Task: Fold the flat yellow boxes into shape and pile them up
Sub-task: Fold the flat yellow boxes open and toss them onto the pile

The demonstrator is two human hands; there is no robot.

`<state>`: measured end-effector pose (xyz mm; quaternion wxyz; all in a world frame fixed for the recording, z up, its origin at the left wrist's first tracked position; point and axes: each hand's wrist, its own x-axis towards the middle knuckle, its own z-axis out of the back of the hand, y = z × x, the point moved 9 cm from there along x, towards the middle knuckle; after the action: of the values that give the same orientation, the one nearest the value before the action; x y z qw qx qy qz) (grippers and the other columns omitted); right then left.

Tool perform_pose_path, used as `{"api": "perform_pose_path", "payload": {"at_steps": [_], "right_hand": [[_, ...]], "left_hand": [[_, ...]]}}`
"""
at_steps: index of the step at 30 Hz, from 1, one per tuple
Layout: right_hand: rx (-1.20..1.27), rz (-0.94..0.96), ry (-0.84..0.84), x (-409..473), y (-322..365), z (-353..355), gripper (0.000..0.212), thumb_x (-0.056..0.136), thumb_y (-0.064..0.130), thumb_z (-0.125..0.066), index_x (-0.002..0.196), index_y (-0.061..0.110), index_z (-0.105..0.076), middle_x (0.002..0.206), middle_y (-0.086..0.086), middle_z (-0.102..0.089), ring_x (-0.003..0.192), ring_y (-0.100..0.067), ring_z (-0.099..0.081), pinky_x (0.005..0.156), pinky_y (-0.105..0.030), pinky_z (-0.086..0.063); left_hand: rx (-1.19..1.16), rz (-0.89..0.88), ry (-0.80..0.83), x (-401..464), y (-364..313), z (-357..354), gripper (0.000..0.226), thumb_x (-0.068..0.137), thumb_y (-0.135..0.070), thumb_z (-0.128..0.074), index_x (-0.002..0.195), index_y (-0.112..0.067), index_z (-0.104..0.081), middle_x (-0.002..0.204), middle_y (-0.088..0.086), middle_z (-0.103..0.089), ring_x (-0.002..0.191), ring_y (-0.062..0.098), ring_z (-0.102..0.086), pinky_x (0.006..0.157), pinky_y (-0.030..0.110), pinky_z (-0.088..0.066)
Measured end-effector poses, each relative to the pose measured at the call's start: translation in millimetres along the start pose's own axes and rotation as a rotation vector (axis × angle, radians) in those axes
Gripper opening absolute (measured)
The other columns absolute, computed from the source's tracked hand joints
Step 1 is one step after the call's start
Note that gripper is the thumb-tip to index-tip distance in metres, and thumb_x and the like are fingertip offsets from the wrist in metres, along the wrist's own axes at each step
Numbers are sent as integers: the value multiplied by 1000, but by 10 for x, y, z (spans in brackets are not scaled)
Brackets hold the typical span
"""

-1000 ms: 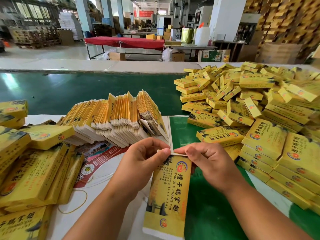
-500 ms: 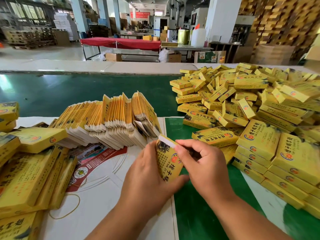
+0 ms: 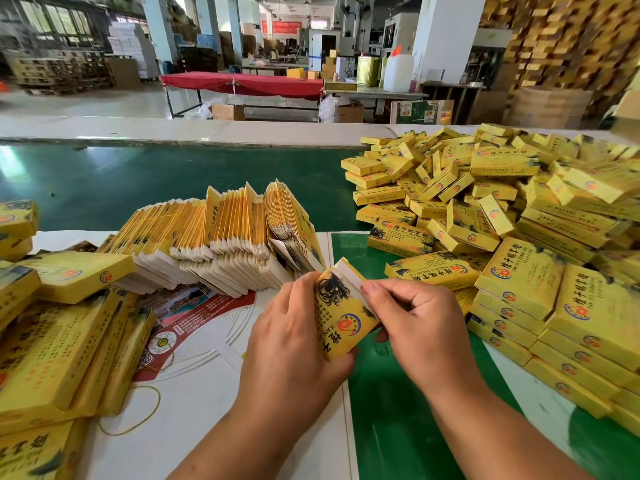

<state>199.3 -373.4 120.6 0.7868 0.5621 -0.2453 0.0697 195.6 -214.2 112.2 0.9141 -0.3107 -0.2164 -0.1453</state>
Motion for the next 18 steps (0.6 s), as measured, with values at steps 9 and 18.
{"api": "perform_pose_path", "payload": {"at_steps": [9,18], "right_hand": [[-326,228,151,-52,284,-120,32,99,34,-50,122,22,-69,58,9,-65,42,-11,-48,36,-32,-38],[-605,424,186,-124,557,-252,40,94,35,-58,127,15,-67,105,3,-75,81,-15,-71,61,-33,-57]], "left_hand": [[122,19,37,8,17,-21,92,60,-50,-75,138,-27,-32,114,-11,-50,100,12,-50,79,23,-40],[119,35,25,15,30,33,92,65,-45,-72,145,-21,-31,121,-4,-56,109,19,-54,88,29,-44]]}}
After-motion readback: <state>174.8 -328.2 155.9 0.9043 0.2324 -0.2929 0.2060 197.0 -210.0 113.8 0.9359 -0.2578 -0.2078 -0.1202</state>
